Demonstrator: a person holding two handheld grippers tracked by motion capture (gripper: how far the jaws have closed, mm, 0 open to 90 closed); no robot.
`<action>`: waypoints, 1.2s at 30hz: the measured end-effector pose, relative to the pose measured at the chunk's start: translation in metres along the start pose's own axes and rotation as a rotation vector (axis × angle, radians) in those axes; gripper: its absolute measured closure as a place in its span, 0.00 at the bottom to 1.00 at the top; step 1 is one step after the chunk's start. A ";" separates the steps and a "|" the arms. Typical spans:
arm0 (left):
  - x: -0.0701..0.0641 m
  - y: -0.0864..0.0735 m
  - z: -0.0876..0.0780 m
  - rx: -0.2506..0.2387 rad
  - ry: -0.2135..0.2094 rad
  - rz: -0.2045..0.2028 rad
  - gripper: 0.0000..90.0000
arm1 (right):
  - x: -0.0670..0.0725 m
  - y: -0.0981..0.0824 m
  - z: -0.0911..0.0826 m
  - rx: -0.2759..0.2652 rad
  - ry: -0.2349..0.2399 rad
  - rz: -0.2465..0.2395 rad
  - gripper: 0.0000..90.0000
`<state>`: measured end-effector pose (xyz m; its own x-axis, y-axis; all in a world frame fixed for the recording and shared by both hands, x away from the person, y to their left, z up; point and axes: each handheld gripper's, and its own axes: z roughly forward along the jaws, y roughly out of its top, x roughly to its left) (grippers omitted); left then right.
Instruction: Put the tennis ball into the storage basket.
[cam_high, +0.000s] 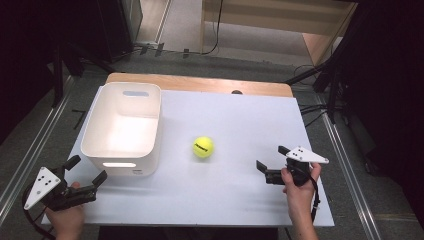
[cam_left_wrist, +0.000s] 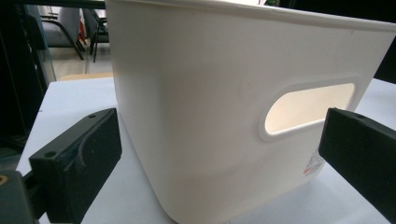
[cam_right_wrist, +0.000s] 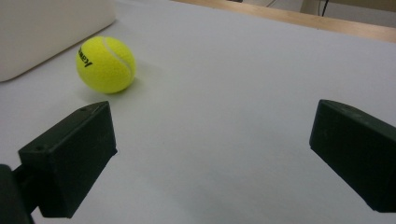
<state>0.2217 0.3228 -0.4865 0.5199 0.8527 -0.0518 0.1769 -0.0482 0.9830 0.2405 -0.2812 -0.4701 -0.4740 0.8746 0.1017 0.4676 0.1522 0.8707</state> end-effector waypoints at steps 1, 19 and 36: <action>0.000 0.000 0.000 0.000 0.000 0.000 0.00 | 0.000 0.000 0.000 0.000 0.000 0.000 0.00; -0.001 0.000 0.000 0.007 0.002 0.007 0.00 | 0.009 0.027 0.022 0.047 0.042 -0.051 0.00; -0.001 0.000 0.001 0.006 0.002 0.004 0.00 | 0.016 0.041 0.037 0.082 0.063 -0.073 0.00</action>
<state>0.2217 0.3214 -0.4865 0.5190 0.8534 -0.0473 0.1795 -0.0547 0.9822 0.2794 -0.2436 -0.4500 -0.5537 0.8296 0.0722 0.4884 0.2533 0.8350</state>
